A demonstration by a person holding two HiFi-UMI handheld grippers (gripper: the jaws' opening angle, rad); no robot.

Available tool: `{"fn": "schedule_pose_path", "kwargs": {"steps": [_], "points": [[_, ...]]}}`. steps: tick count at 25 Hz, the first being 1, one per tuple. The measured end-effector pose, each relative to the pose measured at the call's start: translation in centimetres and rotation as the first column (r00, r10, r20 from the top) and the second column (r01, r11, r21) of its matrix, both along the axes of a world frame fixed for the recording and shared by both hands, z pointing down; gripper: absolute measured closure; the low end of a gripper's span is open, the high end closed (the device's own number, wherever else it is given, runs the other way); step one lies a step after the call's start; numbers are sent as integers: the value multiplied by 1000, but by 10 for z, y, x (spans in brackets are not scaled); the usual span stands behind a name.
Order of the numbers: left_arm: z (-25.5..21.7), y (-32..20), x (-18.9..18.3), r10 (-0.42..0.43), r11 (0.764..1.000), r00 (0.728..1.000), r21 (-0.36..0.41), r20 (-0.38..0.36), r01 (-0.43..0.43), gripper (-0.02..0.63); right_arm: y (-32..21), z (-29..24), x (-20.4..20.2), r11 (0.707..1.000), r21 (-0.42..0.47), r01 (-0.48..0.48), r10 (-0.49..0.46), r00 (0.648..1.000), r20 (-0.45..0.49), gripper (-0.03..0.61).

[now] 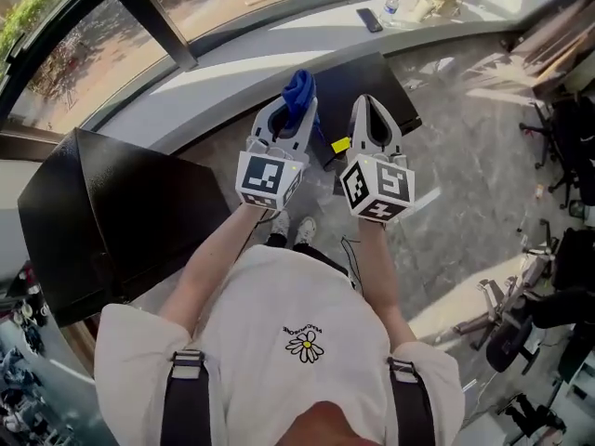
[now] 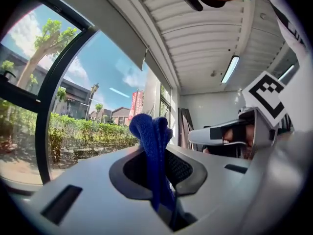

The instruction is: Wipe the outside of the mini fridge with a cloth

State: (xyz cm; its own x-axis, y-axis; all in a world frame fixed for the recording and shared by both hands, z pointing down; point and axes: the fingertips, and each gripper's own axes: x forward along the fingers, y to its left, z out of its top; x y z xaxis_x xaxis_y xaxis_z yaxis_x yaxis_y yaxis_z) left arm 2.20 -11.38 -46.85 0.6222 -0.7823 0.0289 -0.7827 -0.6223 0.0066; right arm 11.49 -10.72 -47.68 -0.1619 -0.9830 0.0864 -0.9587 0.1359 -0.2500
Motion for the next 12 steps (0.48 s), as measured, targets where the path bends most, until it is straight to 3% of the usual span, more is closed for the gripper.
{"fn": "schedule_pose_path", "kwargs": {"steps": [3, 12], "points": [[5, 6, -7, -13, 1000, 1000, 7, 8, 13, 557, 11, -8, -7, 1000, 17, -9, 10, 994, -105, 568], [-10, 13, -22, -37, 999, 998, 28, -54, 38, 557, 31, -14, -20, 1000, 5, 6, -6, 991, -131, 568]]}}
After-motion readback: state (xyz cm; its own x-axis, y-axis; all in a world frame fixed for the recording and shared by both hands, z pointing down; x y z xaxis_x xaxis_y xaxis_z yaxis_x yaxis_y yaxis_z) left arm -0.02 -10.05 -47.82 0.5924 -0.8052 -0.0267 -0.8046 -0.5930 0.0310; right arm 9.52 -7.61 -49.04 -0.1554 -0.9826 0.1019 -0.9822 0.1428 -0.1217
